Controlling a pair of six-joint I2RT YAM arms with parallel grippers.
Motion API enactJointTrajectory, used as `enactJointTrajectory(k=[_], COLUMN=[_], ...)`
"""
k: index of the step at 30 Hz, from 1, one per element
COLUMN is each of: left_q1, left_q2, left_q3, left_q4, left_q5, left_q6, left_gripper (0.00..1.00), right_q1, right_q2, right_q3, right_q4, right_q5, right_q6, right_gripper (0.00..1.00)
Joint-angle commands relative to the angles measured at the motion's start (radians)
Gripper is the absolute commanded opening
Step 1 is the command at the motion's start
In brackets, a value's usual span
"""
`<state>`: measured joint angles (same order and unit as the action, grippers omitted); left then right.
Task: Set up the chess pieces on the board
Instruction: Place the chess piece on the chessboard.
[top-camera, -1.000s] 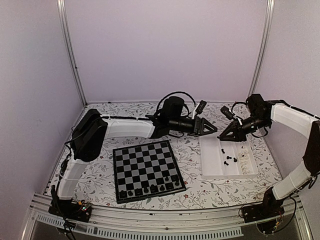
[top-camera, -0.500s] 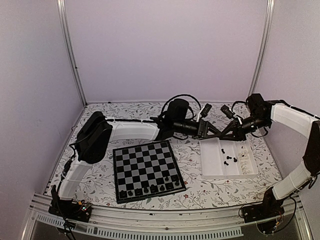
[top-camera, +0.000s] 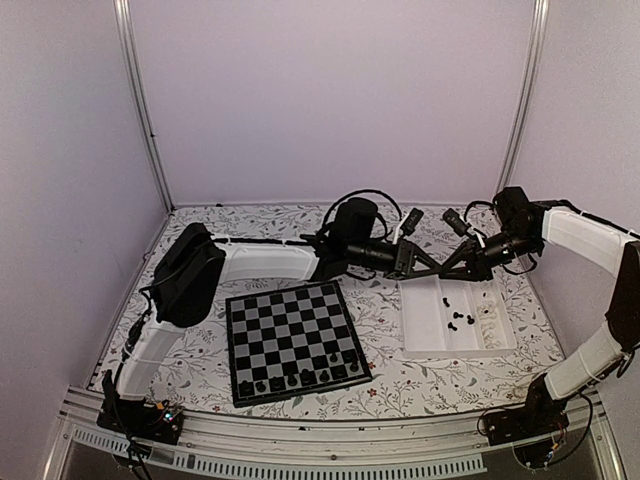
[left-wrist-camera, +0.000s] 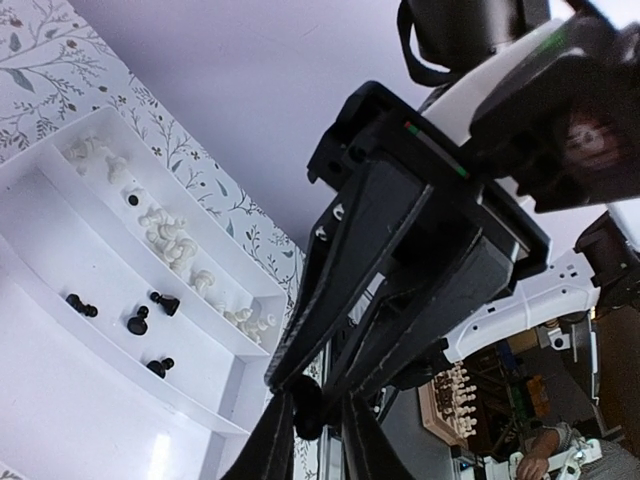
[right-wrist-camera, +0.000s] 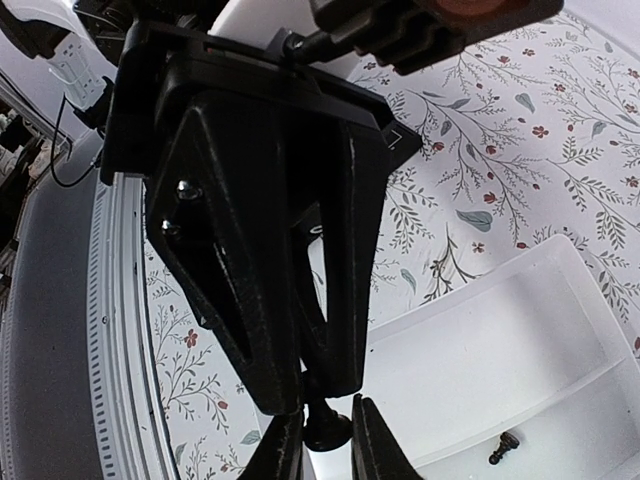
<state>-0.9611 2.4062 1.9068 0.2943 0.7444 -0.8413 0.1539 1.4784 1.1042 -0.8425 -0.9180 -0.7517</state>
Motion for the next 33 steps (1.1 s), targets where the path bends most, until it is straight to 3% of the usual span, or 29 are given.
enactJointTrajectory(k=[1, 13, 18, 22, 27, 33], left_q1=[-0.004, 0.004, 0.016, 0.035, 0.045, 0.044], left_q2=[0.024, 0.021, -0.01, -0.107, -0.268, -0.504], left_q3=[0.016, -0.003, -0.02, -0.073, -0.173, -0.401], left_q4=[0.008, 0.032, -0.006, -0.195, -0.507, -0.725], left_q5=[0.016, 0.018, 0.001, -0.066, -0.229, -0.457], left_q6=[-0.007, -0.019, 0.024, 0.184, 0.442, 0.58], left_gripper=[0.17, 0.08, 0.07, 0.07, 0.08, 0.08], right_q1=[-0.001, 0.0, -0.004, -0.017, -0.03, -0.031], right_q2=[-0.026, -0.014, -0.024, -0.074, -0.1, -0.097], right_q3=[0.023, 0.032, 0.045, 0.04, 0.005, -0.033], right_q4=[0.029, 0.038, 0.021, 0.018, 0.049, 0.093], right_q5=[-0.058, -0.086, -0.056, -0.035, -0.025, -0.018], right_q6=[0.018, 0.031, 0.042, 0.047, 0.071, 0.089], right_gripper=[0.18, 0.19, 0.38, 0.47, 0.5, 0.5])
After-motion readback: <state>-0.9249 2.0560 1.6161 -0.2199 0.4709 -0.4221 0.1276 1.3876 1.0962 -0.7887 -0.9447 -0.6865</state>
